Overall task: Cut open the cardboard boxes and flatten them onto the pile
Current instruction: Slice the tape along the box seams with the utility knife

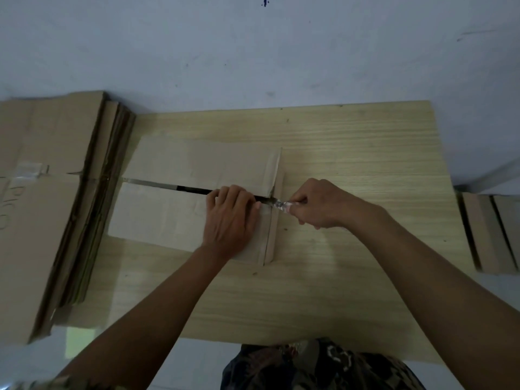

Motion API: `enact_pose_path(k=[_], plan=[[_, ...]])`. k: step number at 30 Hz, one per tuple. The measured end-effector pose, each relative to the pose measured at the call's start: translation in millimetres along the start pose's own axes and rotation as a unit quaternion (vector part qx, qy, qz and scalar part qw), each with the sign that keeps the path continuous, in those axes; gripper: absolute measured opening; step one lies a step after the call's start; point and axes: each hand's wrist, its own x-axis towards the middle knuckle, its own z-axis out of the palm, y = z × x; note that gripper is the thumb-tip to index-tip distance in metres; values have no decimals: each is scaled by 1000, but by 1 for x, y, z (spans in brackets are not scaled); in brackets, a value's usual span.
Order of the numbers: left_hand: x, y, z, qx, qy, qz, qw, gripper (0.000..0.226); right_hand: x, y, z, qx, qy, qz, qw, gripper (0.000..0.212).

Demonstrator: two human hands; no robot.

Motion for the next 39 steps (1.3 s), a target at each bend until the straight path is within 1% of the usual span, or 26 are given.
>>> enact_pose_path(k=[3, 6, 8, 11, 13, 16, 18, 20, 22, 23, 24, 26, 28, 29, 31, 32, 33, 34, 37, 39], plan=[[0, 2, 0, -10, -1, 2, 1000, 20, -5, -4, -1, -19, -1, 0, 1000, 33], [0, 1, -1, -20, -1, 5, 1000, 19, 2, -12, 6, -43, 21, 7, 999, 37], [2, 0, 0, -24, -5, 5, 1000, 20, 3, -13, 7, -30, 19, 4, 999, 38], [4, 1, 0, -28, -15, 15, 999, 23, -10, -4, -1, 0, -1, 4, 1000, 32], [5, 3, -1, -27, -15, 24, 999, 23, -15, 0, -3, -2, -6, 10, 1000, 31], [8, 3, -1, -15, -12, 30, 999, 21, -8, -5, 10, -34, 26, 12, 999, 37], [10, 2, 0, -9, -16, 34, 999, 19, -5, -9, 14, -28, 36, 22, 999, 39], [11, 1, 1, -9, -21, 32, 999, 18, -11, -10, 8, -37, 12, 34, 999, 35], [12, 1, 0, -10, -14, 17, 1000, 20, -21, -9, 6, -45, -42, 48, 997, 28], [14, 1, 0, -9, -10, 11, 1000, 21, -24, -8, 11, -30, -61, 50, 996, 26], [16, 1, 0, -10, -8, 10, 1000, 22, -27, -7, 17, -2, -62, 49, 997, 26], [17, 2, -1, -16, -4, 12, 1000, 22, -28, -1, 28, 63, -37, 44, 996, 27], [15, 2, -4, -22, 1, 15, 1000, 23, -32, 10, 30, 129, 12, 42, 991, 23], [14, 2, -5, -26, 4, 17, 1000, 23, -35, 18, 31, 160, 58, 44, 984, 20], [12, 2, -7, -31, 7, 15, 999, 24, -38, 37, 38, 187, 194, 51, 962, 19], [12, 3, -8, -31, 6, 13, 999, 24, -36, 46, 47, 173, 260, 61, 948, 20], [12, 5, -10, -32, 6, 11, 999, 24, -33, 53, 59, 137, 298, 76, 942, 22], [12, 6, -12, -33, 8, 8, 999, 24, -28, 60, 71, 97, 305, 90, 943, 24], [9, 12, -23, -43, 16, 8, 999, 27, -12, 71, 109, 22, 262, 103, 959, 38], [5, 15, -32, -51, 20, 9, 998, 29, -5, 75, 126, -33, 260, 110, 959, 46]])
